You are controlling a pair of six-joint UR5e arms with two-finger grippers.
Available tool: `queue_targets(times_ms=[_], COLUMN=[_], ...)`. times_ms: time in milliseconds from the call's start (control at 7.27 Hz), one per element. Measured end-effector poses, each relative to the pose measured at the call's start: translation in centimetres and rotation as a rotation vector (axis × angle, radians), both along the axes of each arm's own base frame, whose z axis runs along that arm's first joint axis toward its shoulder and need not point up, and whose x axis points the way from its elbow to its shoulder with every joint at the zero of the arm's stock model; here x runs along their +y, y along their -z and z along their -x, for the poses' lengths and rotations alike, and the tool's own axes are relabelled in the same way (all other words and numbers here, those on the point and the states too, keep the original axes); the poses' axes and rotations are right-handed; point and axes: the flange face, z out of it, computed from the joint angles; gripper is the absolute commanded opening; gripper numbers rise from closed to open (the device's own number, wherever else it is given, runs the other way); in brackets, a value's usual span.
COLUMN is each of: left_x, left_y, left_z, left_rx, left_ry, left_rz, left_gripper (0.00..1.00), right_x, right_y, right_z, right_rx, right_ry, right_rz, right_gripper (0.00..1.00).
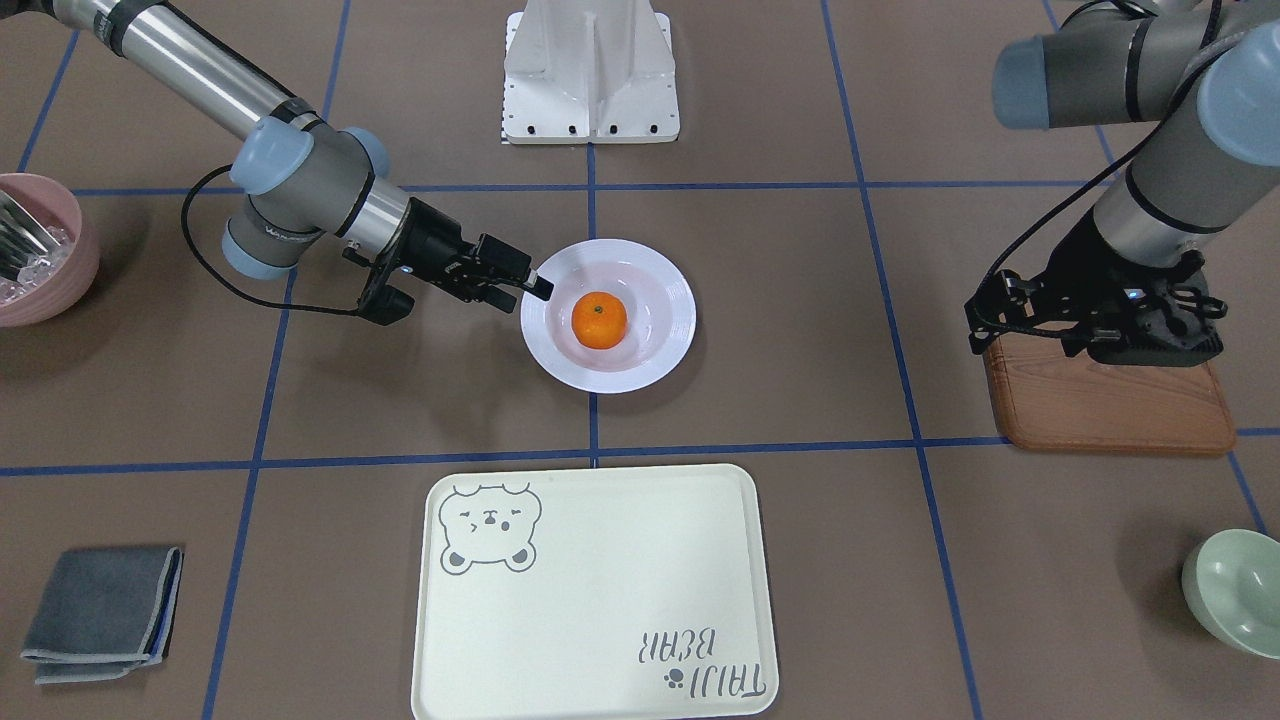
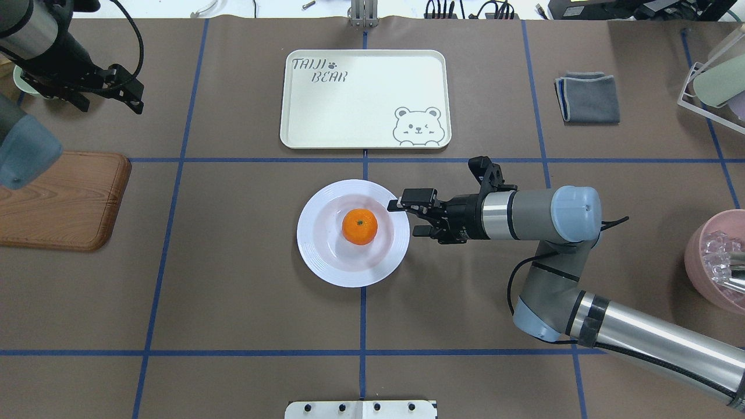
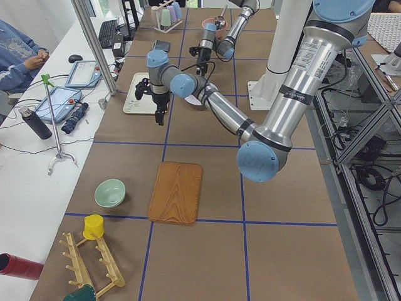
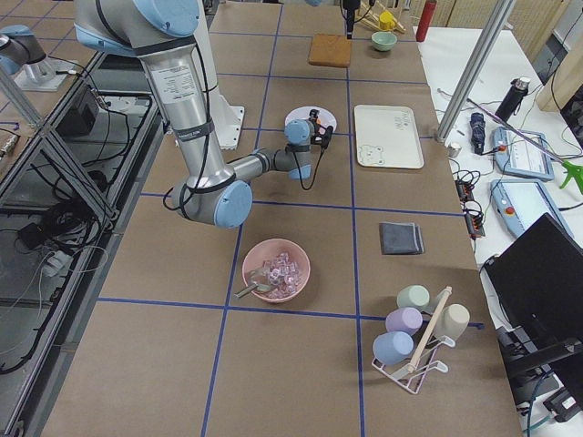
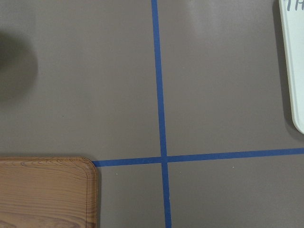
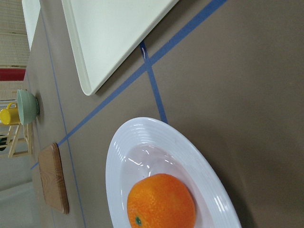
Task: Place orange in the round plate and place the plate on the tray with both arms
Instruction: 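Grip the plate rim nearest the right gripper and lift it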
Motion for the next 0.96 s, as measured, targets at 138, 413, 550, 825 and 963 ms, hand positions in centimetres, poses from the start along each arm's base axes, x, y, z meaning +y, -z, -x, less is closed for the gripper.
queue_targets(times_ms=[138, 413, 550, 825, 963], left_x=[0.0, 0.0, 0.0, 0.1, 0.1], left_y=[0.1, 0.2, 0.3, 0.4, 0.4], left_z=[0.0, 0.0, 0.1, 0.1, 0.1], left_rx=[0.001, 0.002, 0.003, 0.004, 0.004], left_ry=[0.001, 0.002, 0.002, 0.002, 0.002], left_rz=[0.000, -0.002, -0.003, -0.005, -0.005], left_gripper=[0.98, 0.98, 0.98, 0.98, 0.98], right_x=[0.1, 0.2, 0.2, 0.1, 0.1], right_y=[-0.2, -0.7, -1.0, -1.4, -1.4], right_z=[0.1, 0.1, 0.3, 0.9, 1.2], right_rx=[-0.001, 0.005, 0.011, 0.023, 0.022], right_ry=[-0.009, -0.014, -0.014, -0.012, -0.010], right_rz=[0.009, 0.019, 0.022, 0.028, 0.036], right_gripper=[0.98, 0.98, 0.98, 0.98, 0.98])
